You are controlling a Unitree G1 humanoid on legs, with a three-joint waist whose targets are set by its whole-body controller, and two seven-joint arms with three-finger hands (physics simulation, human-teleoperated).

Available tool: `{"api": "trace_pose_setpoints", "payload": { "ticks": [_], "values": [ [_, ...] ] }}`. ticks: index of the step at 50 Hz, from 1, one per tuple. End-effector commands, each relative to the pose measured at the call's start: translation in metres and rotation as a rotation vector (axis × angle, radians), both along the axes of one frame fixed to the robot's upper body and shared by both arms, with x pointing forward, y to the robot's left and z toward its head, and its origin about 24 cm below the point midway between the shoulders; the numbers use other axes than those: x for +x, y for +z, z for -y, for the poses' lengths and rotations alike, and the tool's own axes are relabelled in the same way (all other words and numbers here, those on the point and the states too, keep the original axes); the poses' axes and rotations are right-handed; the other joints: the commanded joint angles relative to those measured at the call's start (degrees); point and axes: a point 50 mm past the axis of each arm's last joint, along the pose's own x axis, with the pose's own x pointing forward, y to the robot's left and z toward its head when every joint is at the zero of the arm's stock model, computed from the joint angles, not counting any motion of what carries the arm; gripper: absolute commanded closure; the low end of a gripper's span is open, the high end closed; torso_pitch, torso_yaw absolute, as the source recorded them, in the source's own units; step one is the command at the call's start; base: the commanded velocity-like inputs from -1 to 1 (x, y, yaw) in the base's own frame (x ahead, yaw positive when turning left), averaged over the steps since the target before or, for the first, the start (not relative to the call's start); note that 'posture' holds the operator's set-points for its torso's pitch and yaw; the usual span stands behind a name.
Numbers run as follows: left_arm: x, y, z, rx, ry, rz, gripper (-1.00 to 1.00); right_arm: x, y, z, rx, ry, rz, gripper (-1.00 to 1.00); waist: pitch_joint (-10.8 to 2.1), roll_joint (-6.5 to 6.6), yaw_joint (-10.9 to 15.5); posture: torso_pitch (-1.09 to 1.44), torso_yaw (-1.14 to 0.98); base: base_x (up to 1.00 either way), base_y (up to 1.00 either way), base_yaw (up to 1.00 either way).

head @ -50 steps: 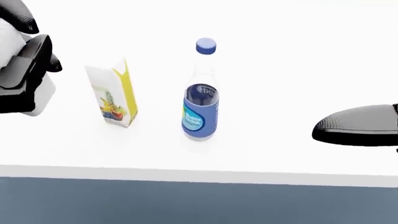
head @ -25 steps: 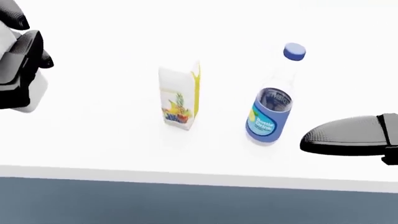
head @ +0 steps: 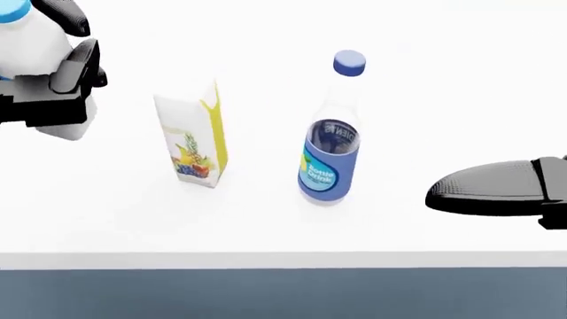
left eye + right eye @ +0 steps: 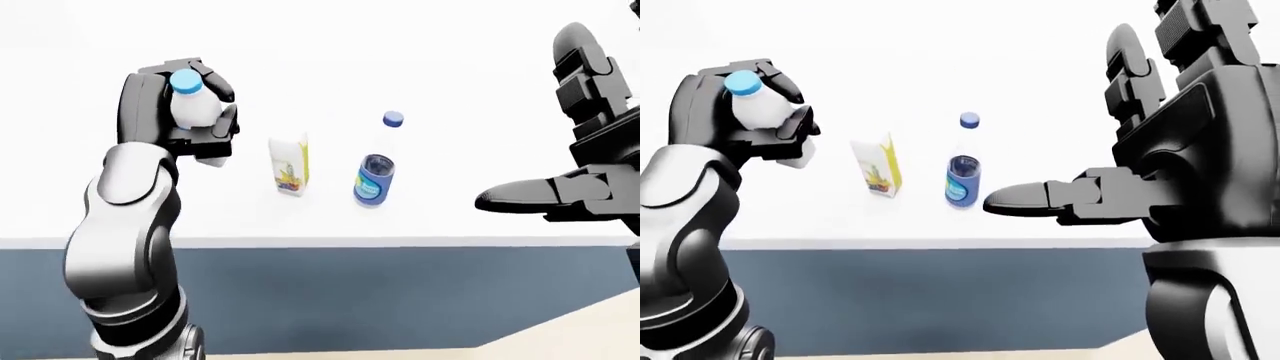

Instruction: Move the drinks to the dining counter.

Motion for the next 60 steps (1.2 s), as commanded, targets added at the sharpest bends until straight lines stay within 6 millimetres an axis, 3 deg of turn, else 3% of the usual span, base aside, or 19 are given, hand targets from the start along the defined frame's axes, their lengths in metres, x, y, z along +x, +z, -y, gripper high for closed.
{"api": "trace_pose_setpoints", "payload": {
  "ticks": [1,7,13,26,39,43,53,57,60],
  "values": [
    [-0.007,0.018,-0.002,0.014,0.017,0.119,1.00,-0.003,0.007,0.003,0.014,-0.019,0.052,-1.00,-1.47,-0.08,0.05,0.00,0.00,0.00,0.00,0.00],
    [0.000,0.010,-0.010,0.009,0.049,0.097,1.00,-0.002,0.007,0.001,0.012,-0.016,0.052,-1.00,-1.61,-0.14,-0.09,0.00,0.00,0.00,0.00,0.00],
    [0.019,-0.008,-0.018,0.009,0.083,0.062,1.00,-0.002,0.004,-0.001,0.013,-0.012,0.050,-1.00,-1.69,-0.17,0.01,0.00,0.00,0.00,0.00,0.00],
    [0.047,-0.033,-0.010,-0.005,0.064,-0.015,1.00,0.001,0.001,-0.002,0.015,-0.011,0.044,-1.00,-1.97,-0.30,0.08,0.00,0.00,0.00,0.00,0.00],
    [0.061,-0.052,0.001,0.005,0.041,-0.032,1.00,0.004,-0.001,-0.002,0.010,-0.008,0.042,-1.00,-2.18,-0.28,0.10,0.00,0.00,0.00,0.00,0.00],
    [0.063,-0.056,0.000,0.003,0.045,-0.040,0.89,0.005,-0.002,-0.003,0.010,-0.007,0.041,-1.00,-2.32,-0.17,0.13,0.00,0.00,0.00,0.00,0.00],
    [0.063,-0.061,-0.002,-0.001,0.052,-0.055,0.33,0.005,-0.005,-0.004,0.013,-0.006,0.038,-1.00,-2.52,0.11,0.04,0.00,0.00,0.00,0.00,0.00],
    [0.063,-0.061,-0.003,-0.003,0.053,-0.053,-0.18,0.006,-0.007,-0.004,0.012,-0.004,0.036,-1.00,-2.63,0.20,0.03,0.00,0.00,0.00,0.00,0.00],
    [0.062,-0.060,-0.003,-0.005,0.054,-0.051,-0.33,0.005,-0.006,-0.005,0.012,-0.003,0.037,-1.00,-2.68,0.22,-0.02,0.00,0.00,0.00,0.00,0.00]
  ]
}}
